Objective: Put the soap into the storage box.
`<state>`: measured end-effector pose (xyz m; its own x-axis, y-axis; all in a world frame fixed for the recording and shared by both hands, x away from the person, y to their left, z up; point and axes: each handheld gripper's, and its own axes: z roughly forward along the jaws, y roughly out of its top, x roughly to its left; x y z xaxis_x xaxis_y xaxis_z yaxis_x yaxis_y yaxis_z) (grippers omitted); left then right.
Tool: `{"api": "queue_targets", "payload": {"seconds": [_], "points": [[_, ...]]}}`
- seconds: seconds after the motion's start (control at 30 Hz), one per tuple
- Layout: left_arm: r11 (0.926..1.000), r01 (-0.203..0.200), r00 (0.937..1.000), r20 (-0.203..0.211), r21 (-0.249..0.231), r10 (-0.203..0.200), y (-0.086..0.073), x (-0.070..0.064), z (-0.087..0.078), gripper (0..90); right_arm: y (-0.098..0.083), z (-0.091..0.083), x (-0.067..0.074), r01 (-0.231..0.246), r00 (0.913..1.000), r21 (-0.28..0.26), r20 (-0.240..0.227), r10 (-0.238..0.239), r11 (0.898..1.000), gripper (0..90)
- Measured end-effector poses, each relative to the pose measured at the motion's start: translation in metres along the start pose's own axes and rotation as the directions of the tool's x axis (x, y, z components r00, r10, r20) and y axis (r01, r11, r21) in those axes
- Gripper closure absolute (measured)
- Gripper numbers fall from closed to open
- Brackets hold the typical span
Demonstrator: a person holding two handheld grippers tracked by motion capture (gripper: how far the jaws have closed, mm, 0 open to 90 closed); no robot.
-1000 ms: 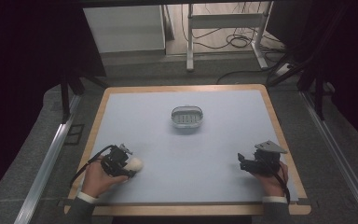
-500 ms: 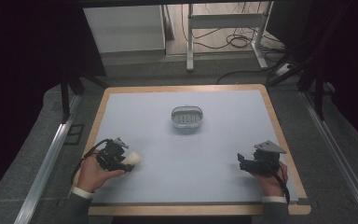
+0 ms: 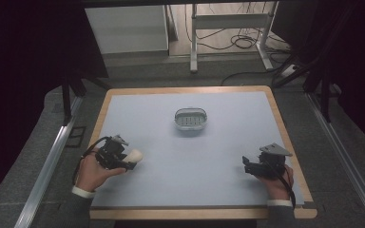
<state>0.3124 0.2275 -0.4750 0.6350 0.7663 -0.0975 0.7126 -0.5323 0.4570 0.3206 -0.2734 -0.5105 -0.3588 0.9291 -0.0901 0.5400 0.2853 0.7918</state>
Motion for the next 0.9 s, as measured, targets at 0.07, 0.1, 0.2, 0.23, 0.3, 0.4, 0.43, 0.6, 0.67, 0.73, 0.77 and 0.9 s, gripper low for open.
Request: {"api": "queue_targets", "payload": {"seconds": [0.07,0.1,0.2,0.23,0.3,0.4,0.43,0.6,0.67,0.73,0.77,0.9], "points": [[1.0,0.001,1.0,0.0,-0.002,-0.001,0.002,0.001,0.0,49.5,0.0,0.001,0.0,0.001,1.0,0.004,-0.002,-0.001,1.0,8.1],[1.0,-0.002,1.0,-0.003,-0.007,0.002,0.003,0.001,-0.001,49.5,-0.001,0.001,0.0,0.002,1.0,0.006,-0.002,-0.002,1.0,8.1],[0.9999,-0.006,1.0,0.0,-0.011,0.006,0.005,0.001,-0.002,49.5,-0.001,0.0,-0.001,-0.008,1.0,0.007,-0.003,0.008,1.0,8.1],[0.9999,-0.006,1.0,0.003,-0.013,0.006,0.007,0.001,-0.002,49.5,-0.001,0.0,-0.001,-0.008,1.0,0.007,-0.003,0.008,1.0,8.1],[0.9998,-0.006,1.0,-0.001,-0.017,0.006,0.01,0.002,-0.004,49.5,-0.001,0.001,-0.002,-0.008,1.0,0.008,-0.001,0.008,1.0,8.1],[0.9997,-0.011,0.9999,-0.005,-0.021,0.011,0.015,0.002,-0.006,49.5,-0.001,0.001,-0.002,-0.008,1.0,0.008,0.0,0.008,1.0,8.0],[0.9996,-0.014,0.9999,-0.005,-0.024,0.014,0.016,0.002,-0.007,49.5,-0.001,0.001,-0.001,-0.006,1.0,0.011,0.001,0.006,1.0,8.1],[0.9992,-0.027,0.9996,-0.004,-0.031,0.026,0.026,0.002,-0.01,49.5,-0.001,0.002,0.0,-0.001,1.0,0.012,-0.004,0.001,1.0,8.1],[0.999,-0.027,0.9996,-0.003,-0.036,0.027,0.029,0.002,-0.01,49.5,-0.002,0.002,0.0,0.0,1.0,0.014,-0.004,0.0,1.0,8.1],[0.9987,-0.028,0.9996,0.0,-0.042,0.028,0.032,0.002,-0.01,49.5,-0.002,0.003,0.0,0.001,1.0,0.017,-0.001,-0.001,1.0,8.1],[0.9986,-0.029,0.9996,-0.003,-0.045,0.029,0.033,0.002,-0.011,49.5,-0.002,0.003,0.0,0.001,1.0,0.017,-0.001,-0.001,1.0,8.1],[0.9983,-0.026,0.9997,-0.002,-0.051,0.026,0.038,0.003,-0.011,49.5,-0.002,0.003,0.0,0.001,1.0,0.015,-0.001,-0.001,1.0,8.1]]}}
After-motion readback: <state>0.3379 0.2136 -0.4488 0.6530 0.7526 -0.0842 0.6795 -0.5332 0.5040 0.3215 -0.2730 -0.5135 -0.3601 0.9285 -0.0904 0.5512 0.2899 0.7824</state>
